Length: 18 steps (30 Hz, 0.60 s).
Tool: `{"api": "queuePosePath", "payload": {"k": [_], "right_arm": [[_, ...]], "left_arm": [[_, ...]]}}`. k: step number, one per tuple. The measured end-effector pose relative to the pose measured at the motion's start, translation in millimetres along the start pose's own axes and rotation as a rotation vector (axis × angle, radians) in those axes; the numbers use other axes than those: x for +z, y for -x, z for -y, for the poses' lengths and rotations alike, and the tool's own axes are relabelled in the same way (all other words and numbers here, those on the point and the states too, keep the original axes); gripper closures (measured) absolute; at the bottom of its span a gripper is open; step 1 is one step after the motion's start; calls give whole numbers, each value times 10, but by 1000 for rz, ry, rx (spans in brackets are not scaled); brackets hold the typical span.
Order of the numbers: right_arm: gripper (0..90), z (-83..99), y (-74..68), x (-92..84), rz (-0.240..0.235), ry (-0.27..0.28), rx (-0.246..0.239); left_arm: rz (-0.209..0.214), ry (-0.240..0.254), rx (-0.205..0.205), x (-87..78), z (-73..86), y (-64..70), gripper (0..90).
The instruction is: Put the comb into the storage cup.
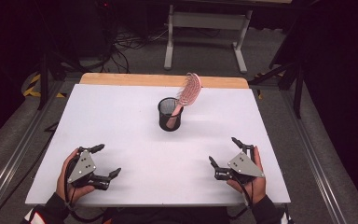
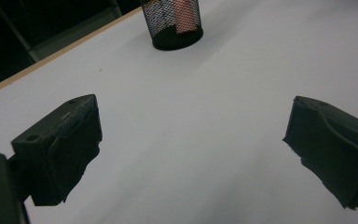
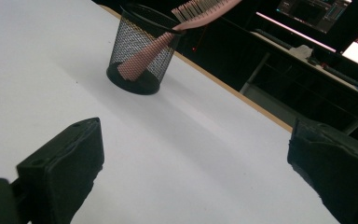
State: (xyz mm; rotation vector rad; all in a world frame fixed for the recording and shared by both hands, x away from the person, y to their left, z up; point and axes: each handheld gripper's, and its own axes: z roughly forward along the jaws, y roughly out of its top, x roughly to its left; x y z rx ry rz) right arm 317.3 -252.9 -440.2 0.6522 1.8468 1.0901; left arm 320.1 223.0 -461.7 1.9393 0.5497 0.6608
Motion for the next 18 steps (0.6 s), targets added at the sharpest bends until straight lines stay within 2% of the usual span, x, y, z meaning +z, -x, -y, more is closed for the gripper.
{"api": "queuePosePath", "payload": {"k": [8, 18], "right_arm": [[41, 138, 100, -135, 25, -43, 8], [41, 220, 169, -237, 37, -58, 35]], "left_arm": [[1, 0, 0, 5, -8, 9, 47], [-1, -1, -4, 18, -11, 8, 46]]}}
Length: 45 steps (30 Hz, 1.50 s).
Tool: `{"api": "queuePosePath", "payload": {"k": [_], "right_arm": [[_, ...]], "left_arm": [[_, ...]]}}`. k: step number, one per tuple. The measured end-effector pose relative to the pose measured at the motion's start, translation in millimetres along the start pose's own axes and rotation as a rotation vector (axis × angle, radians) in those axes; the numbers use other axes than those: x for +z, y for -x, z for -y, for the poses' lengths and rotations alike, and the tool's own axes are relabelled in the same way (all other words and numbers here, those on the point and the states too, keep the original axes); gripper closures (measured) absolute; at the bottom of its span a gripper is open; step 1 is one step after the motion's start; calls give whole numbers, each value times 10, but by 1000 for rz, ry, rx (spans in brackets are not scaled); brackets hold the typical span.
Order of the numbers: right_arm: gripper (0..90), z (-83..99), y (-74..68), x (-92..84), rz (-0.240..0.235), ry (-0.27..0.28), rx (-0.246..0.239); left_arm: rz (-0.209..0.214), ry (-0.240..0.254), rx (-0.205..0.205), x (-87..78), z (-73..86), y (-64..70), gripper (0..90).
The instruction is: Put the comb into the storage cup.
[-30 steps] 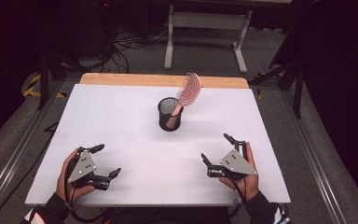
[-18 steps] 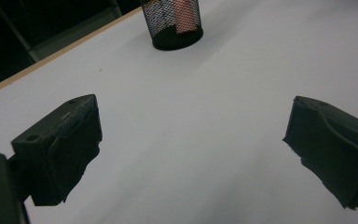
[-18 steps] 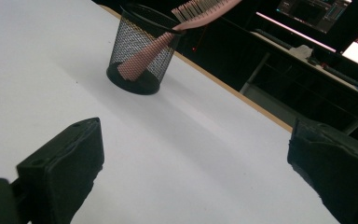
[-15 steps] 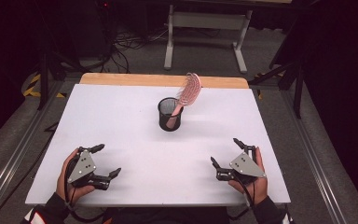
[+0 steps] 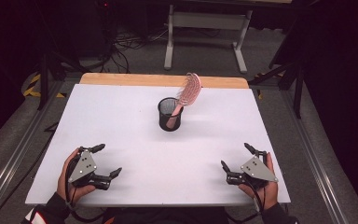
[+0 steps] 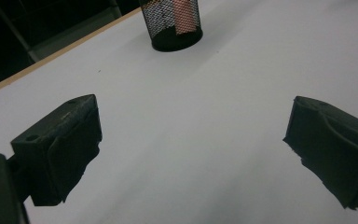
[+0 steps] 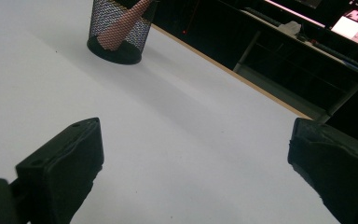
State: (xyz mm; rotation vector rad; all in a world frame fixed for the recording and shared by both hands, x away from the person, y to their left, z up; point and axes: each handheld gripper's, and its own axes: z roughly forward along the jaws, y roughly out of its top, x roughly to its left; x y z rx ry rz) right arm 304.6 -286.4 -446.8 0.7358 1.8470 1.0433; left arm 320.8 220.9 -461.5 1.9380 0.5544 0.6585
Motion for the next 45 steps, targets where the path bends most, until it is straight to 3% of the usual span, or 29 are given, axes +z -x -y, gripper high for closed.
{"api": "queuePosePath", "payload": {"k": [14, 23, 45], "right_arm": [[41, 31, -15, 26, -32, -7, 3], [39, 13, -69, 38, -34, -19, -24], [40, -3, -81, 50, -15, -30, -22]], "left_arm": [[-2, -8, -2, 25, -6, -6, 45], [8, -5, 4, 25, -4, 3, 45], [10, -3, 12, 33, -14, 26, 43]]}}
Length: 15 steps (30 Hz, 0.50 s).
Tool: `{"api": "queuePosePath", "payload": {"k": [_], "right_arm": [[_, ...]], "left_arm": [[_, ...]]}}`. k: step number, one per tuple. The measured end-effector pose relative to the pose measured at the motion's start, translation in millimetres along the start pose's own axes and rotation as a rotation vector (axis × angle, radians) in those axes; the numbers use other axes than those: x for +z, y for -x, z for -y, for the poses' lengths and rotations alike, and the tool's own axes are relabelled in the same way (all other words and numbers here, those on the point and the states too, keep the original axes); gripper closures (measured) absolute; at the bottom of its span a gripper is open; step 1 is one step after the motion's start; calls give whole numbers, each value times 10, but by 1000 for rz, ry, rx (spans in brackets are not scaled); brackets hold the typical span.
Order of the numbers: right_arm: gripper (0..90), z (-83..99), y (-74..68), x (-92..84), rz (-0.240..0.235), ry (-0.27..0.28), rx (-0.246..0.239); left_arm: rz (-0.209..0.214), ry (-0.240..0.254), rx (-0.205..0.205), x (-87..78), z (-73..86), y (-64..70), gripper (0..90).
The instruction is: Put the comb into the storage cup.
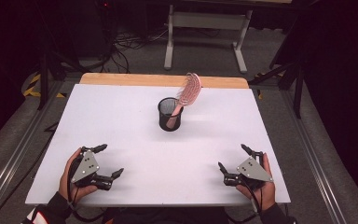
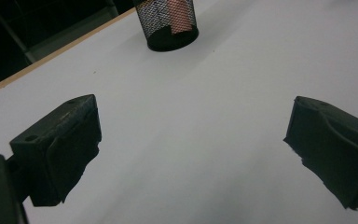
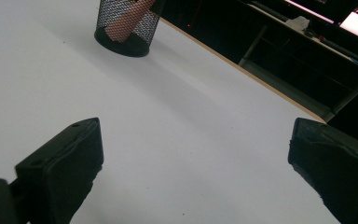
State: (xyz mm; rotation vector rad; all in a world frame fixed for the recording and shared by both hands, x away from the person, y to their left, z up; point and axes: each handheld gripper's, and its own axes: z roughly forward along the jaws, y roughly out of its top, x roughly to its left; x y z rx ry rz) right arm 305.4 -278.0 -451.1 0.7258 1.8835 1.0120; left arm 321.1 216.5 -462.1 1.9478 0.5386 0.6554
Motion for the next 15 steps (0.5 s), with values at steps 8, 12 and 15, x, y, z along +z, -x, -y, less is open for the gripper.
{"api": "queuePosePath", "payload": {"k": [8, 12, 15], "right_arm": [[40, 3, -2, 12, -5, -1, -1], [40, 4, 3, 14, -6, 0, 1], [39, 5, 0, 15, -9, 0, 0]], "left_arm": [[-1, -4, 1, 7, 1, -5, 44], [-1, -4, 2, 8, -2, 1, 44], [0, -6, 3, 8, 0, 0, 44]]}}
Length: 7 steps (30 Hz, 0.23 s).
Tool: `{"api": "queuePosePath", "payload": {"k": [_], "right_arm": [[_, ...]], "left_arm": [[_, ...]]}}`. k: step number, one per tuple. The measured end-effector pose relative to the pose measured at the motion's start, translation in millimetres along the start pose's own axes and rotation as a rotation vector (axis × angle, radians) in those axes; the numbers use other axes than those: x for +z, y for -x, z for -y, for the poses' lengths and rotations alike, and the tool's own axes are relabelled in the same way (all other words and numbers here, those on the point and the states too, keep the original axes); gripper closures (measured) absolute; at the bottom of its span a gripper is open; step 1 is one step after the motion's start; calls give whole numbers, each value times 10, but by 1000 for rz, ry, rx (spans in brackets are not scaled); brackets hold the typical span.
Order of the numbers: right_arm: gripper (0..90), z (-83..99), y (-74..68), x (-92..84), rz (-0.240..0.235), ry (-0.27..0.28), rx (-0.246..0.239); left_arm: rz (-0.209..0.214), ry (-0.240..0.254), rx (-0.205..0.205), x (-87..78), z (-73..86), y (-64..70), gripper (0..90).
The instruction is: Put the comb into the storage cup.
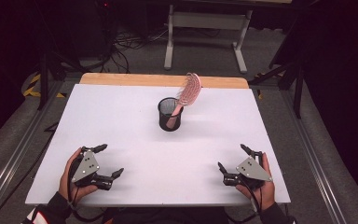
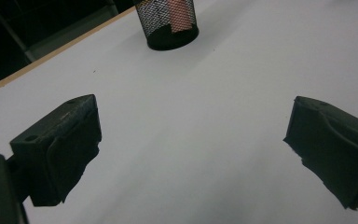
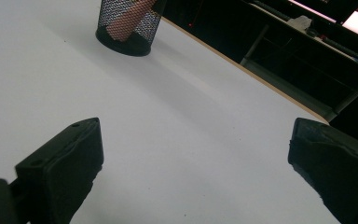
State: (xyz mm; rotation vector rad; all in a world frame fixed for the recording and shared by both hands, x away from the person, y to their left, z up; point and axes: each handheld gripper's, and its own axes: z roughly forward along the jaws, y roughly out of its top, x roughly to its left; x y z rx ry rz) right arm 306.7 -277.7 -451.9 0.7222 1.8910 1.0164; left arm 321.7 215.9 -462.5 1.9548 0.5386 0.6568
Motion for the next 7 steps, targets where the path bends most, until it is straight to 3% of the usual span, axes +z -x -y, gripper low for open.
{"api": "queuePosePath", "payload": {"k": [7], "right_arm": [[40, -15, -14, 7, -7, 5, -4]], "left_arm": [[-9, -2, -3, -14, -3, 12, 44]]}}
